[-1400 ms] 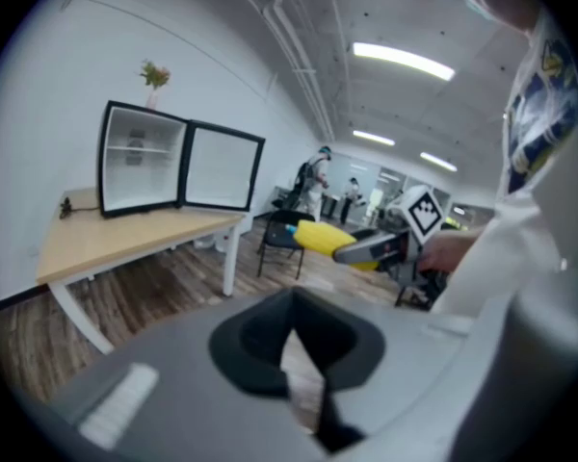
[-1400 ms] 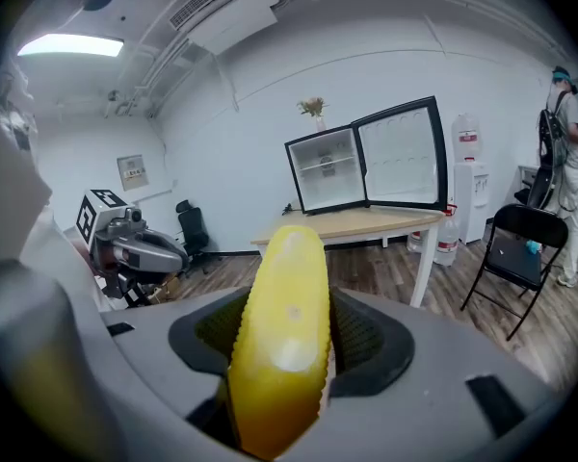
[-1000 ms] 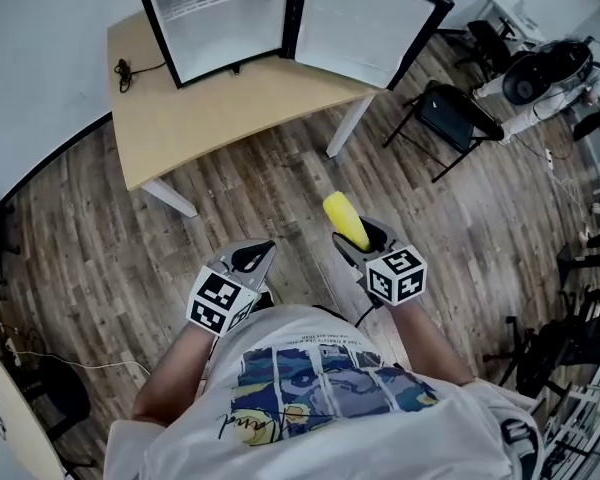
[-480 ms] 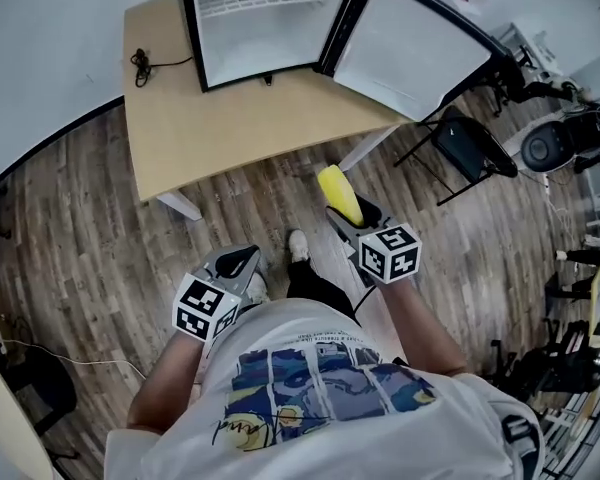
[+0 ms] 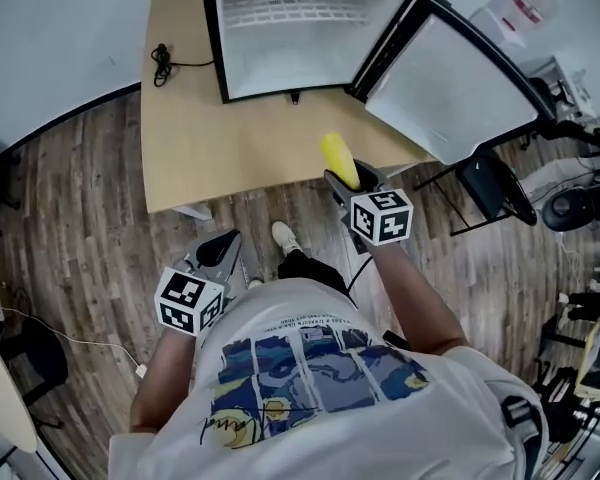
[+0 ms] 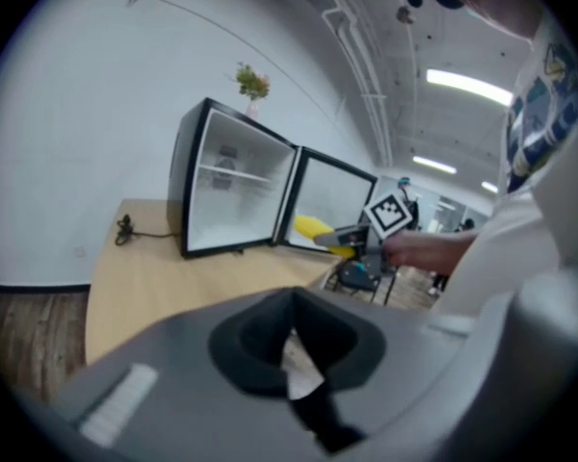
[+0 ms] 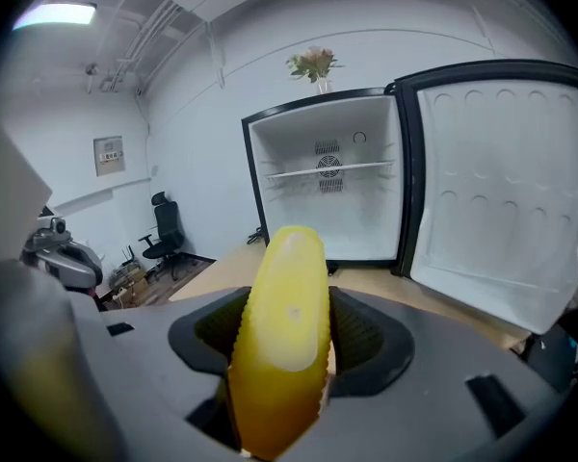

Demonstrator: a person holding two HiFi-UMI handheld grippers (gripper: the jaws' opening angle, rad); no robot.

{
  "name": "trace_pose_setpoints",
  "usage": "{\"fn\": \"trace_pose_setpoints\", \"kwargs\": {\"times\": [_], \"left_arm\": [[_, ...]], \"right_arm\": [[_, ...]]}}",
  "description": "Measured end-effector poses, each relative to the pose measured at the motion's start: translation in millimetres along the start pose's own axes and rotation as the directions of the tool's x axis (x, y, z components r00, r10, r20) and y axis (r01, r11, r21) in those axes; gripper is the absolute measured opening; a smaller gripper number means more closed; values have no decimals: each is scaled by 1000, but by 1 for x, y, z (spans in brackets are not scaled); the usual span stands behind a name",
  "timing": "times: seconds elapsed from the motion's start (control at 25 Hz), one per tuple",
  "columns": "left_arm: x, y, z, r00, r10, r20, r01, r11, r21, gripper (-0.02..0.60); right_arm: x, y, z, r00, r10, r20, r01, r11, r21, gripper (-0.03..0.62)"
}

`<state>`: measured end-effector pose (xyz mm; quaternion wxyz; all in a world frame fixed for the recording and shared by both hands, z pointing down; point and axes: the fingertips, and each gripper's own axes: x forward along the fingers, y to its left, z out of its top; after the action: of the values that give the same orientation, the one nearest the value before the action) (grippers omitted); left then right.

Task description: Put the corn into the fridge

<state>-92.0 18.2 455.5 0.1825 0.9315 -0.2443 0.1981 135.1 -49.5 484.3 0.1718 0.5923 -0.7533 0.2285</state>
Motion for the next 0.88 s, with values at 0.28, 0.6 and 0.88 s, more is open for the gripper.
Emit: {"fn": "trace_pose_setpoints", "kwargs": {"times": [0.28,0.6,0.88], "left_arm": [[39,45,46,992,122,16,-121,992,-35,9],[66,75,70,972,237,15,-234,968,-90,9],[64,100,72,931,364,7,-359,922,-147,9]], "right_arm": [[89,-41,57,998,55,-4,-55,998,-28,249],[177,-89,92,998,64,-16,-65,997,-29,249],[249,-118,115,998,53,-20,-53,998,-40,250]]}}
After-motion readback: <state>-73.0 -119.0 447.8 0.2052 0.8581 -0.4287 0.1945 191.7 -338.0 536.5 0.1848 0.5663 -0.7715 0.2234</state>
